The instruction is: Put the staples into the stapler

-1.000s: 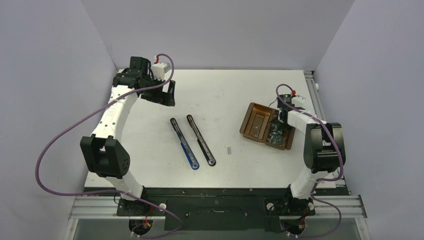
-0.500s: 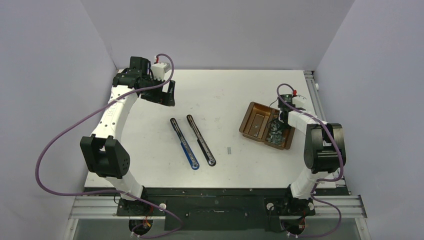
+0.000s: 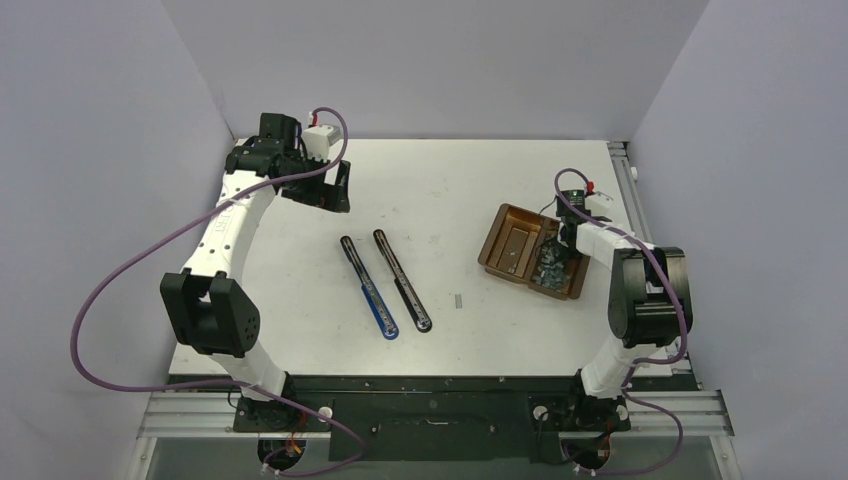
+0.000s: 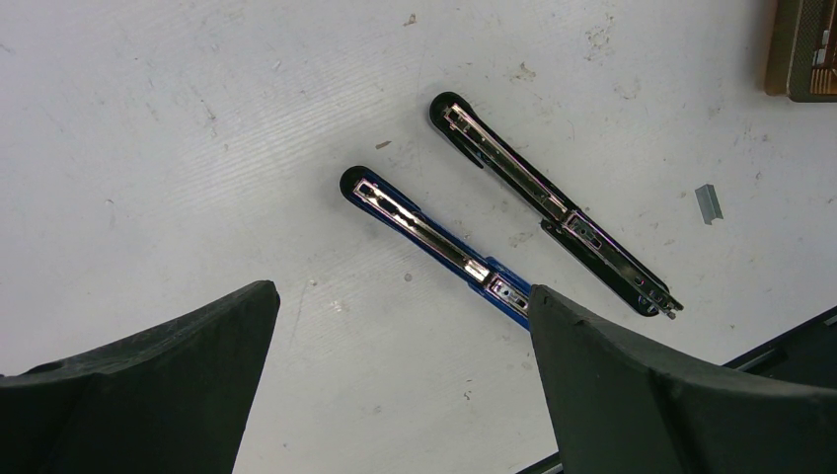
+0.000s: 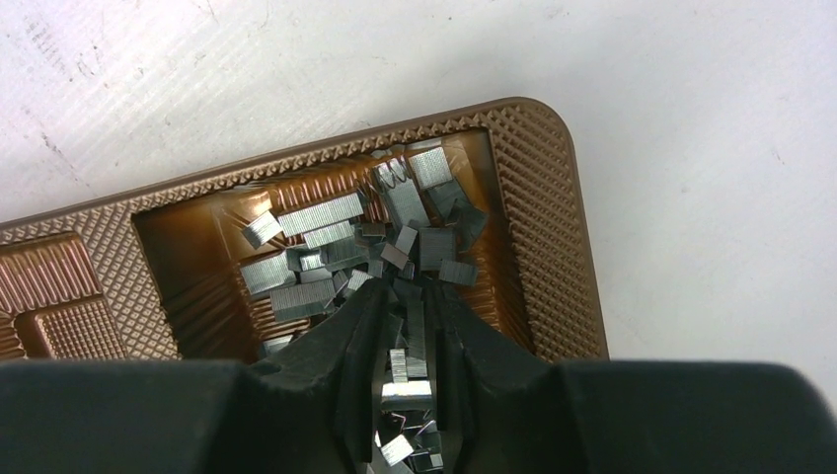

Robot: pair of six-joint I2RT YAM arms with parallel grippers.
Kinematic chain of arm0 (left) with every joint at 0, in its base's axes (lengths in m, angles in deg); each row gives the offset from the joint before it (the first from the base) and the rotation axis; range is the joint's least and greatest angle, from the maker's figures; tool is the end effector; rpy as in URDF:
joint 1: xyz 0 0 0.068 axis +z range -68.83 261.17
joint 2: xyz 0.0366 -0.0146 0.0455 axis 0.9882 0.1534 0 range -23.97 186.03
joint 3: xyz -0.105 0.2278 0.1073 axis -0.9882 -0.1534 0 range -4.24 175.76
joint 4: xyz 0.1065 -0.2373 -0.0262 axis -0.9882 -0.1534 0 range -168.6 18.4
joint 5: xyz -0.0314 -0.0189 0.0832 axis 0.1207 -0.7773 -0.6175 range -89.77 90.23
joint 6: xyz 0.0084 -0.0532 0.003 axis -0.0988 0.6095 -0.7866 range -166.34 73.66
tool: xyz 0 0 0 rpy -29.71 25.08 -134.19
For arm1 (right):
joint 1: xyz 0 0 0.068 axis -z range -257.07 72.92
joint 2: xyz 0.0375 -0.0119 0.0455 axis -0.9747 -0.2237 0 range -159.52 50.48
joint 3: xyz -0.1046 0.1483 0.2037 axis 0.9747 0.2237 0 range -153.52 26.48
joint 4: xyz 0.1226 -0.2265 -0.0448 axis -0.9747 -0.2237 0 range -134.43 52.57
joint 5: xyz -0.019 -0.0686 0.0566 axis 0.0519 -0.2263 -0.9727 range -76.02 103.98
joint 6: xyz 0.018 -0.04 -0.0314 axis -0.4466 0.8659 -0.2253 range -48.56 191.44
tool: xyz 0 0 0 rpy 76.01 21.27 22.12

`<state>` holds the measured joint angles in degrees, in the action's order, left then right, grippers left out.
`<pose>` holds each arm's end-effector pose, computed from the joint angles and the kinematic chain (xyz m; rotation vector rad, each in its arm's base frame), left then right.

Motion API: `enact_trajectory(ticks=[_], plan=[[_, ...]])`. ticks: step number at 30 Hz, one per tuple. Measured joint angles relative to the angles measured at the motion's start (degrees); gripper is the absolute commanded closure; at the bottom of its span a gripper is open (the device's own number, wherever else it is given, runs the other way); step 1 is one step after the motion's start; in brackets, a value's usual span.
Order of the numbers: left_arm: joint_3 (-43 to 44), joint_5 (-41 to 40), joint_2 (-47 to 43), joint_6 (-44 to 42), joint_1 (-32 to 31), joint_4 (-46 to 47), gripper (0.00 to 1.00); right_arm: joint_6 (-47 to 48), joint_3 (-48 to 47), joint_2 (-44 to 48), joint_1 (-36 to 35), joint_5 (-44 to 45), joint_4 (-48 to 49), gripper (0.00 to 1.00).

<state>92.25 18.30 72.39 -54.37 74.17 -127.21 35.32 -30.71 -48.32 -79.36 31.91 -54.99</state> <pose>0.3512 -0.0543 0.3475 0.4514 2.4728 -0.3922 0.3389 0.0026 0.1639 0.8419 2.3896 -0.1476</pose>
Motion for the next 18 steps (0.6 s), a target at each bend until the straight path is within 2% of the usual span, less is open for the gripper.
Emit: enact_trajectory(ticks=[2, 16, 17, 18], plan=[[0.0, 0.0, 0.0, 0.0, 0.0, 0.0, 0.04, -0.2, 0.0, 0.0, 0.0, -0.1, 0.1, 0.91], [0.0, 0.2, 0.0, 0.0, 0.1, 0.0, 0.04, -0.8, 1.3, 7.9, -0.6, -3.2, -4.5, 0.91], [0.0, 0.2, 0.0, 0.0, 0.1, 0.0, 0.04, -0.8, 1.3, 8.7, -0.8, -3.3, -4.7, 0.91], [0.0, 0.2, 0.0, 0.0, 0.1, 0.0, 0.04, -0.9, 1.3, 9.3, -0.8, -3.3, -4.8, 0.86]])
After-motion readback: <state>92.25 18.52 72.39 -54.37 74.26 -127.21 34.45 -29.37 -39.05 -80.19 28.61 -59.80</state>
